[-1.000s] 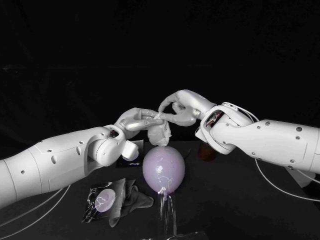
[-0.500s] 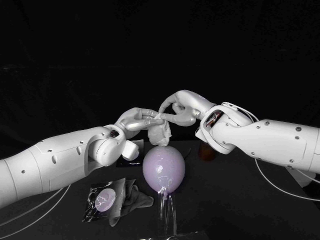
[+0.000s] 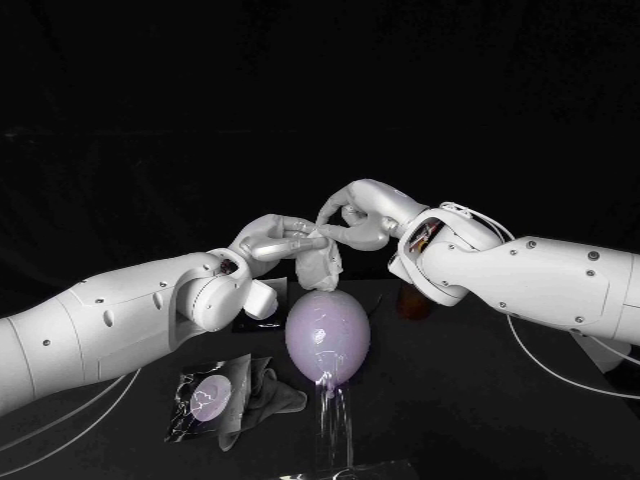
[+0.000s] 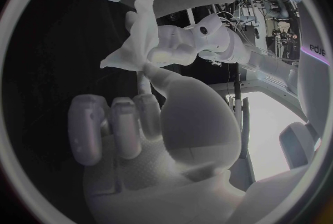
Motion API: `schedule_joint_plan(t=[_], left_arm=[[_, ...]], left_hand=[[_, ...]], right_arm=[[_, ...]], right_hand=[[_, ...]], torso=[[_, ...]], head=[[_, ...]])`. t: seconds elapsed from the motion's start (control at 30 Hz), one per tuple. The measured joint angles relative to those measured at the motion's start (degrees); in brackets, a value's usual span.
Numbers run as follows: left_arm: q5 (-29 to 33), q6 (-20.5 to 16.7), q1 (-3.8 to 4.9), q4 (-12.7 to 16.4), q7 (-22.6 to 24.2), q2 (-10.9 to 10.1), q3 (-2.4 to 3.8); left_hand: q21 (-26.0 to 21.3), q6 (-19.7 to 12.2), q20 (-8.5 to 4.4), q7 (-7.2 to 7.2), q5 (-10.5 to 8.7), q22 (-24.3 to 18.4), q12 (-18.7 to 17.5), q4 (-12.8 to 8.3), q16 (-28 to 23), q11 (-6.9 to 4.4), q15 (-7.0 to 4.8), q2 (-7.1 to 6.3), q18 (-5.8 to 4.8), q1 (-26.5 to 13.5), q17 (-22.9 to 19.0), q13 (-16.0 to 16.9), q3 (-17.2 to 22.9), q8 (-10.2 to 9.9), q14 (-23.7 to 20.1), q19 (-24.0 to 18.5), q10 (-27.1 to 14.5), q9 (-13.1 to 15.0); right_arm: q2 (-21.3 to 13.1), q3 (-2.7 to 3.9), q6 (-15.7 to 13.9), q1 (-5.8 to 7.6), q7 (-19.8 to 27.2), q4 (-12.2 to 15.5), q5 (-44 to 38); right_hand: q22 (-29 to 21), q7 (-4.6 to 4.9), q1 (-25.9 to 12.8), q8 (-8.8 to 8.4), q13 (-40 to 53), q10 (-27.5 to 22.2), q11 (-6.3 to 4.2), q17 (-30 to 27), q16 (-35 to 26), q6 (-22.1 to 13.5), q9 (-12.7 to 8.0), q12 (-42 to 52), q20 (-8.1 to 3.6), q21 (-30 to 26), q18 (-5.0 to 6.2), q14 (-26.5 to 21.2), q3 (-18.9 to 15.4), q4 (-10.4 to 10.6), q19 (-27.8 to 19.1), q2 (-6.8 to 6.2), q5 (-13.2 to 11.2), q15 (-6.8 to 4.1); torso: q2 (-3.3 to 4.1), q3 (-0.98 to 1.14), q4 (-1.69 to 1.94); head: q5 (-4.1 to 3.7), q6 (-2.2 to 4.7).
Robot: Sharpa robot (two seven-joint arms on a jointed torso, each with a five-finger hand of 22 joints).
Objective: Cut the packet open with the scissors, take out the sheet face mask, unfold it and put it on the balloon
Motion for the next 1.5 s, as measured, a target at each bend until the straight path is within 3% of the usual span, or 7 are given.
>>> schedule_joint_plan(t=[0.13,0.2,0.53,1.5], left_arm=[[-0.2,-0.1,0.0,0.0,0.0,0.0,0.0],[-0.3,-0.1,0.0,0.0,0.0,0.0,0.01],[-0.7,-0.2,0.1,0.0,0.1,0.2,0.11],[-2.1,-0.3,0.15,0.2,0.0,0.5,0.14]], left_hand=[[0.0,0.0,0.0,0.0,0.0,0.0,0.0,0.0,0.0,0.0,0.01,0.0,0.0,0.0,0.0,0.0,0.0,0.0,0.0,0.0,0.0,0.0],[0.4,0.2,0.0,-0.2,0.0,0.1,0.0,0.0,0.0,0.0,0.02,0.29,0.0,-0.3,0.0,0.0,0.0,0.0,0.0,0.0,0.0,0.0],[0.7,0.2,-0.01,-0.21,0.0,0.4,0.2,0.0,0.2,0.01,0.06,0.22,-0.01,-0.4,0.0,0.0,0.0,0.0,0.0,-0.4,0.0,-0.1],[1.3,0.2,0.0,-0.23,-0.01,0.8,0.4,-0.3,0.4,0.22,-0.22,0.22,-0.01,-0.4,-0.1,0.0,0.0,0.0,0.0,-0.4,-0.2,-0.3]], right_arm=[[0.2,0.0,-0.1,0.0,0.1,0.0,0.0],[0.2,-0.03,-0.3,0.0,0.1,-0.1,0.0],[0.9,-0.06,-1.8,0.01,0.7,-0.6,1.7],[6.9,0.2,-1.4,0.85,0.5,-8.1,5.0]], right_hand=[[0.0,-0.13,0.0,0.67,0.0,0.1,-0.12,0.0,0.0,0.1,0.3,0.8,-0.01,0.0,0.0,0.0,0.6,0.4,0.0,0.75,-0.1,0.0],[0.0,-0.24,0.1,0.7,0.0,0.2,-0.2,0.0,-0.1,0.2,0.4,1.0,-0.01,0.5,-0.88,-0.2,0.8,0.3,0.0,0.9,-0.1,-0.19],[0.0,-0.25,0.3,1.11,0.0,0.2,-0.2,0.0,0.0,0.2,0.7,1.5,-0.44,0.9,-0.87,0.0,0.9,0.5,0.0,1.04,-0.2,-0.4],[0.0,-0.31,0.3,1.32,0.0,0.0,-0.39,0.0,0.0,-0.1,0.9,1.0,-0.42,0.9,-0.88,0.0,0.9,0.5,0.0,1.03,-0.5,-0.38]], torso=[[0.0,0.0,0.01],[0.0,0.0,0.01],[-0.01,0.03,-0.03],[0.01,-0.05,0.02]], head=[[0.0,-0.09],[0.0,-0.11],[0.11,-0.03],[-0.02,0.06]])
